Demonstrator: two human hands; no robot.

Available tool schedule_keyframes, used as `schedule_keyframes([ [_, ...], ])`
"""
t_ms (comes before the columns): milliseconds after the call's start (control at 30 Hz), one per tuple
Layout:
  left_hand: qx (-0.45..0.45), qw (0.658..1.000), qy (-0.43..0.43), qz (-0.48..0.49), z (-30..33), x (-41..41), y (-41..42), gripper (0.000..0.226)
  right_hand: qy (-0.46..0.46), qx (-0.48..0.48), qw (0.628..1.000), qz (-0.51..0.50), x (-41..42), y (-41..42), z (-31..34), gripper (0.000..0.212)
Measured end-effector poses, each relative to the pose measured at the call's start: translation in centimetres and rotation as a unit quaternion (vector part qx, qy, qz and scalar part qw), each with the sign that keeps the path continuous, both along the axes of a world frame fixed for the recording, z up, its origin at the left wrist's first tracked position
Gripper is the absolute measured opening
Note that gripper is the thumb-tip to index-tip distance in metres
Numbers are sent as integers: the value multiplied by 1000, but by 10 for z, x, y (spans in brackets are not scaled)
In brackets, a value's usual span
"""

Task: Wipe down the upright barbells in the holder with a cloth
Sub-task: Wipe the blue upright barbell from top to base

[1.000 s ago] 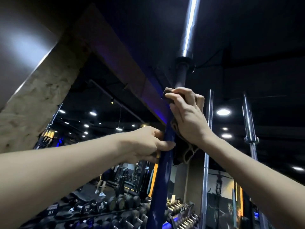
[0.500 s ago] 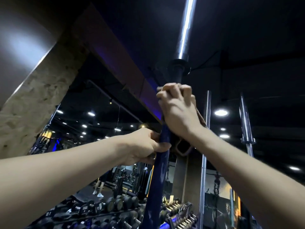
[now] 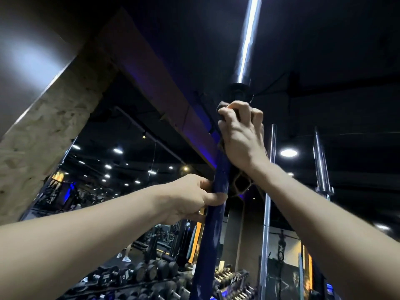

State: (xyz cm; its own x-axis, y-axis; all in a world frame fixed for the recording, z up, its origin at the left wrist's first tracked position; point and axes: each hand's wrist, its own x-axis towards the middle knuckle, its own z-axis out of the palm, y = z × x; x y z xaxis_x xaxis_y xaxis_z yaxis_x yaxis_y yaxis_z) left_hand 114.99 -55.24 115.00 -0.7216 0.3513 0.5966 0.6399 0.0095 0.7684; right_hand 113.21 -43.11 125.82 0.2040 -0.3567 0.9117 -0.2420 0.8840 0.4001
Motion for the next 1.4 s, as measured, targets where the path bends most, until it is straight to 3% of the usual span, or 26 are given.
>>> schedule_keyframes([
  [100, 4, 1000, 2, -6, 0, 0, 0, 14, 27, 59, 998, -8, -3, 5, -34, 40],
  [200, 5, 1000, 5, -4, 0, 2, 1, 11, 40, 96, 994, -28, 1, 13, -20, 37],
  [400, 0, 1000, -1, 15, 0, 1, 2, 14, -47, -7, 999, -8, 1, 8, 37, 36],
  [533, 7, 1000, -5, 16, -1, 2, 2, 18, -26, -15, 1000, -10, -2, 0, 3, 41],
  [700, 12, 1000, -5, 2, -1, 8, 2, 14, 59, 70, 995, -28, -2, 3, -42, 39],
  [800, 11, 1000, -2, 3, -1, 7, 2, 16, 66, 101, 993, -19, 4, 6, -12, 36],
  [1000, 16, 1000, -7, 13, -1, 2, 1, 18, -54, -13, 998, -12, 3, -7, 51, 30],
  [1233, 47, 998, -6, -41, -22, -3, 0, 21, -8, 56, 997, 43, -5, 6, -31, 32],
  [1400, 5, 997, -50, -58, -48, -1, 1, 12, 8, 149, 989, 26, 1, 20, -59, 36],
])
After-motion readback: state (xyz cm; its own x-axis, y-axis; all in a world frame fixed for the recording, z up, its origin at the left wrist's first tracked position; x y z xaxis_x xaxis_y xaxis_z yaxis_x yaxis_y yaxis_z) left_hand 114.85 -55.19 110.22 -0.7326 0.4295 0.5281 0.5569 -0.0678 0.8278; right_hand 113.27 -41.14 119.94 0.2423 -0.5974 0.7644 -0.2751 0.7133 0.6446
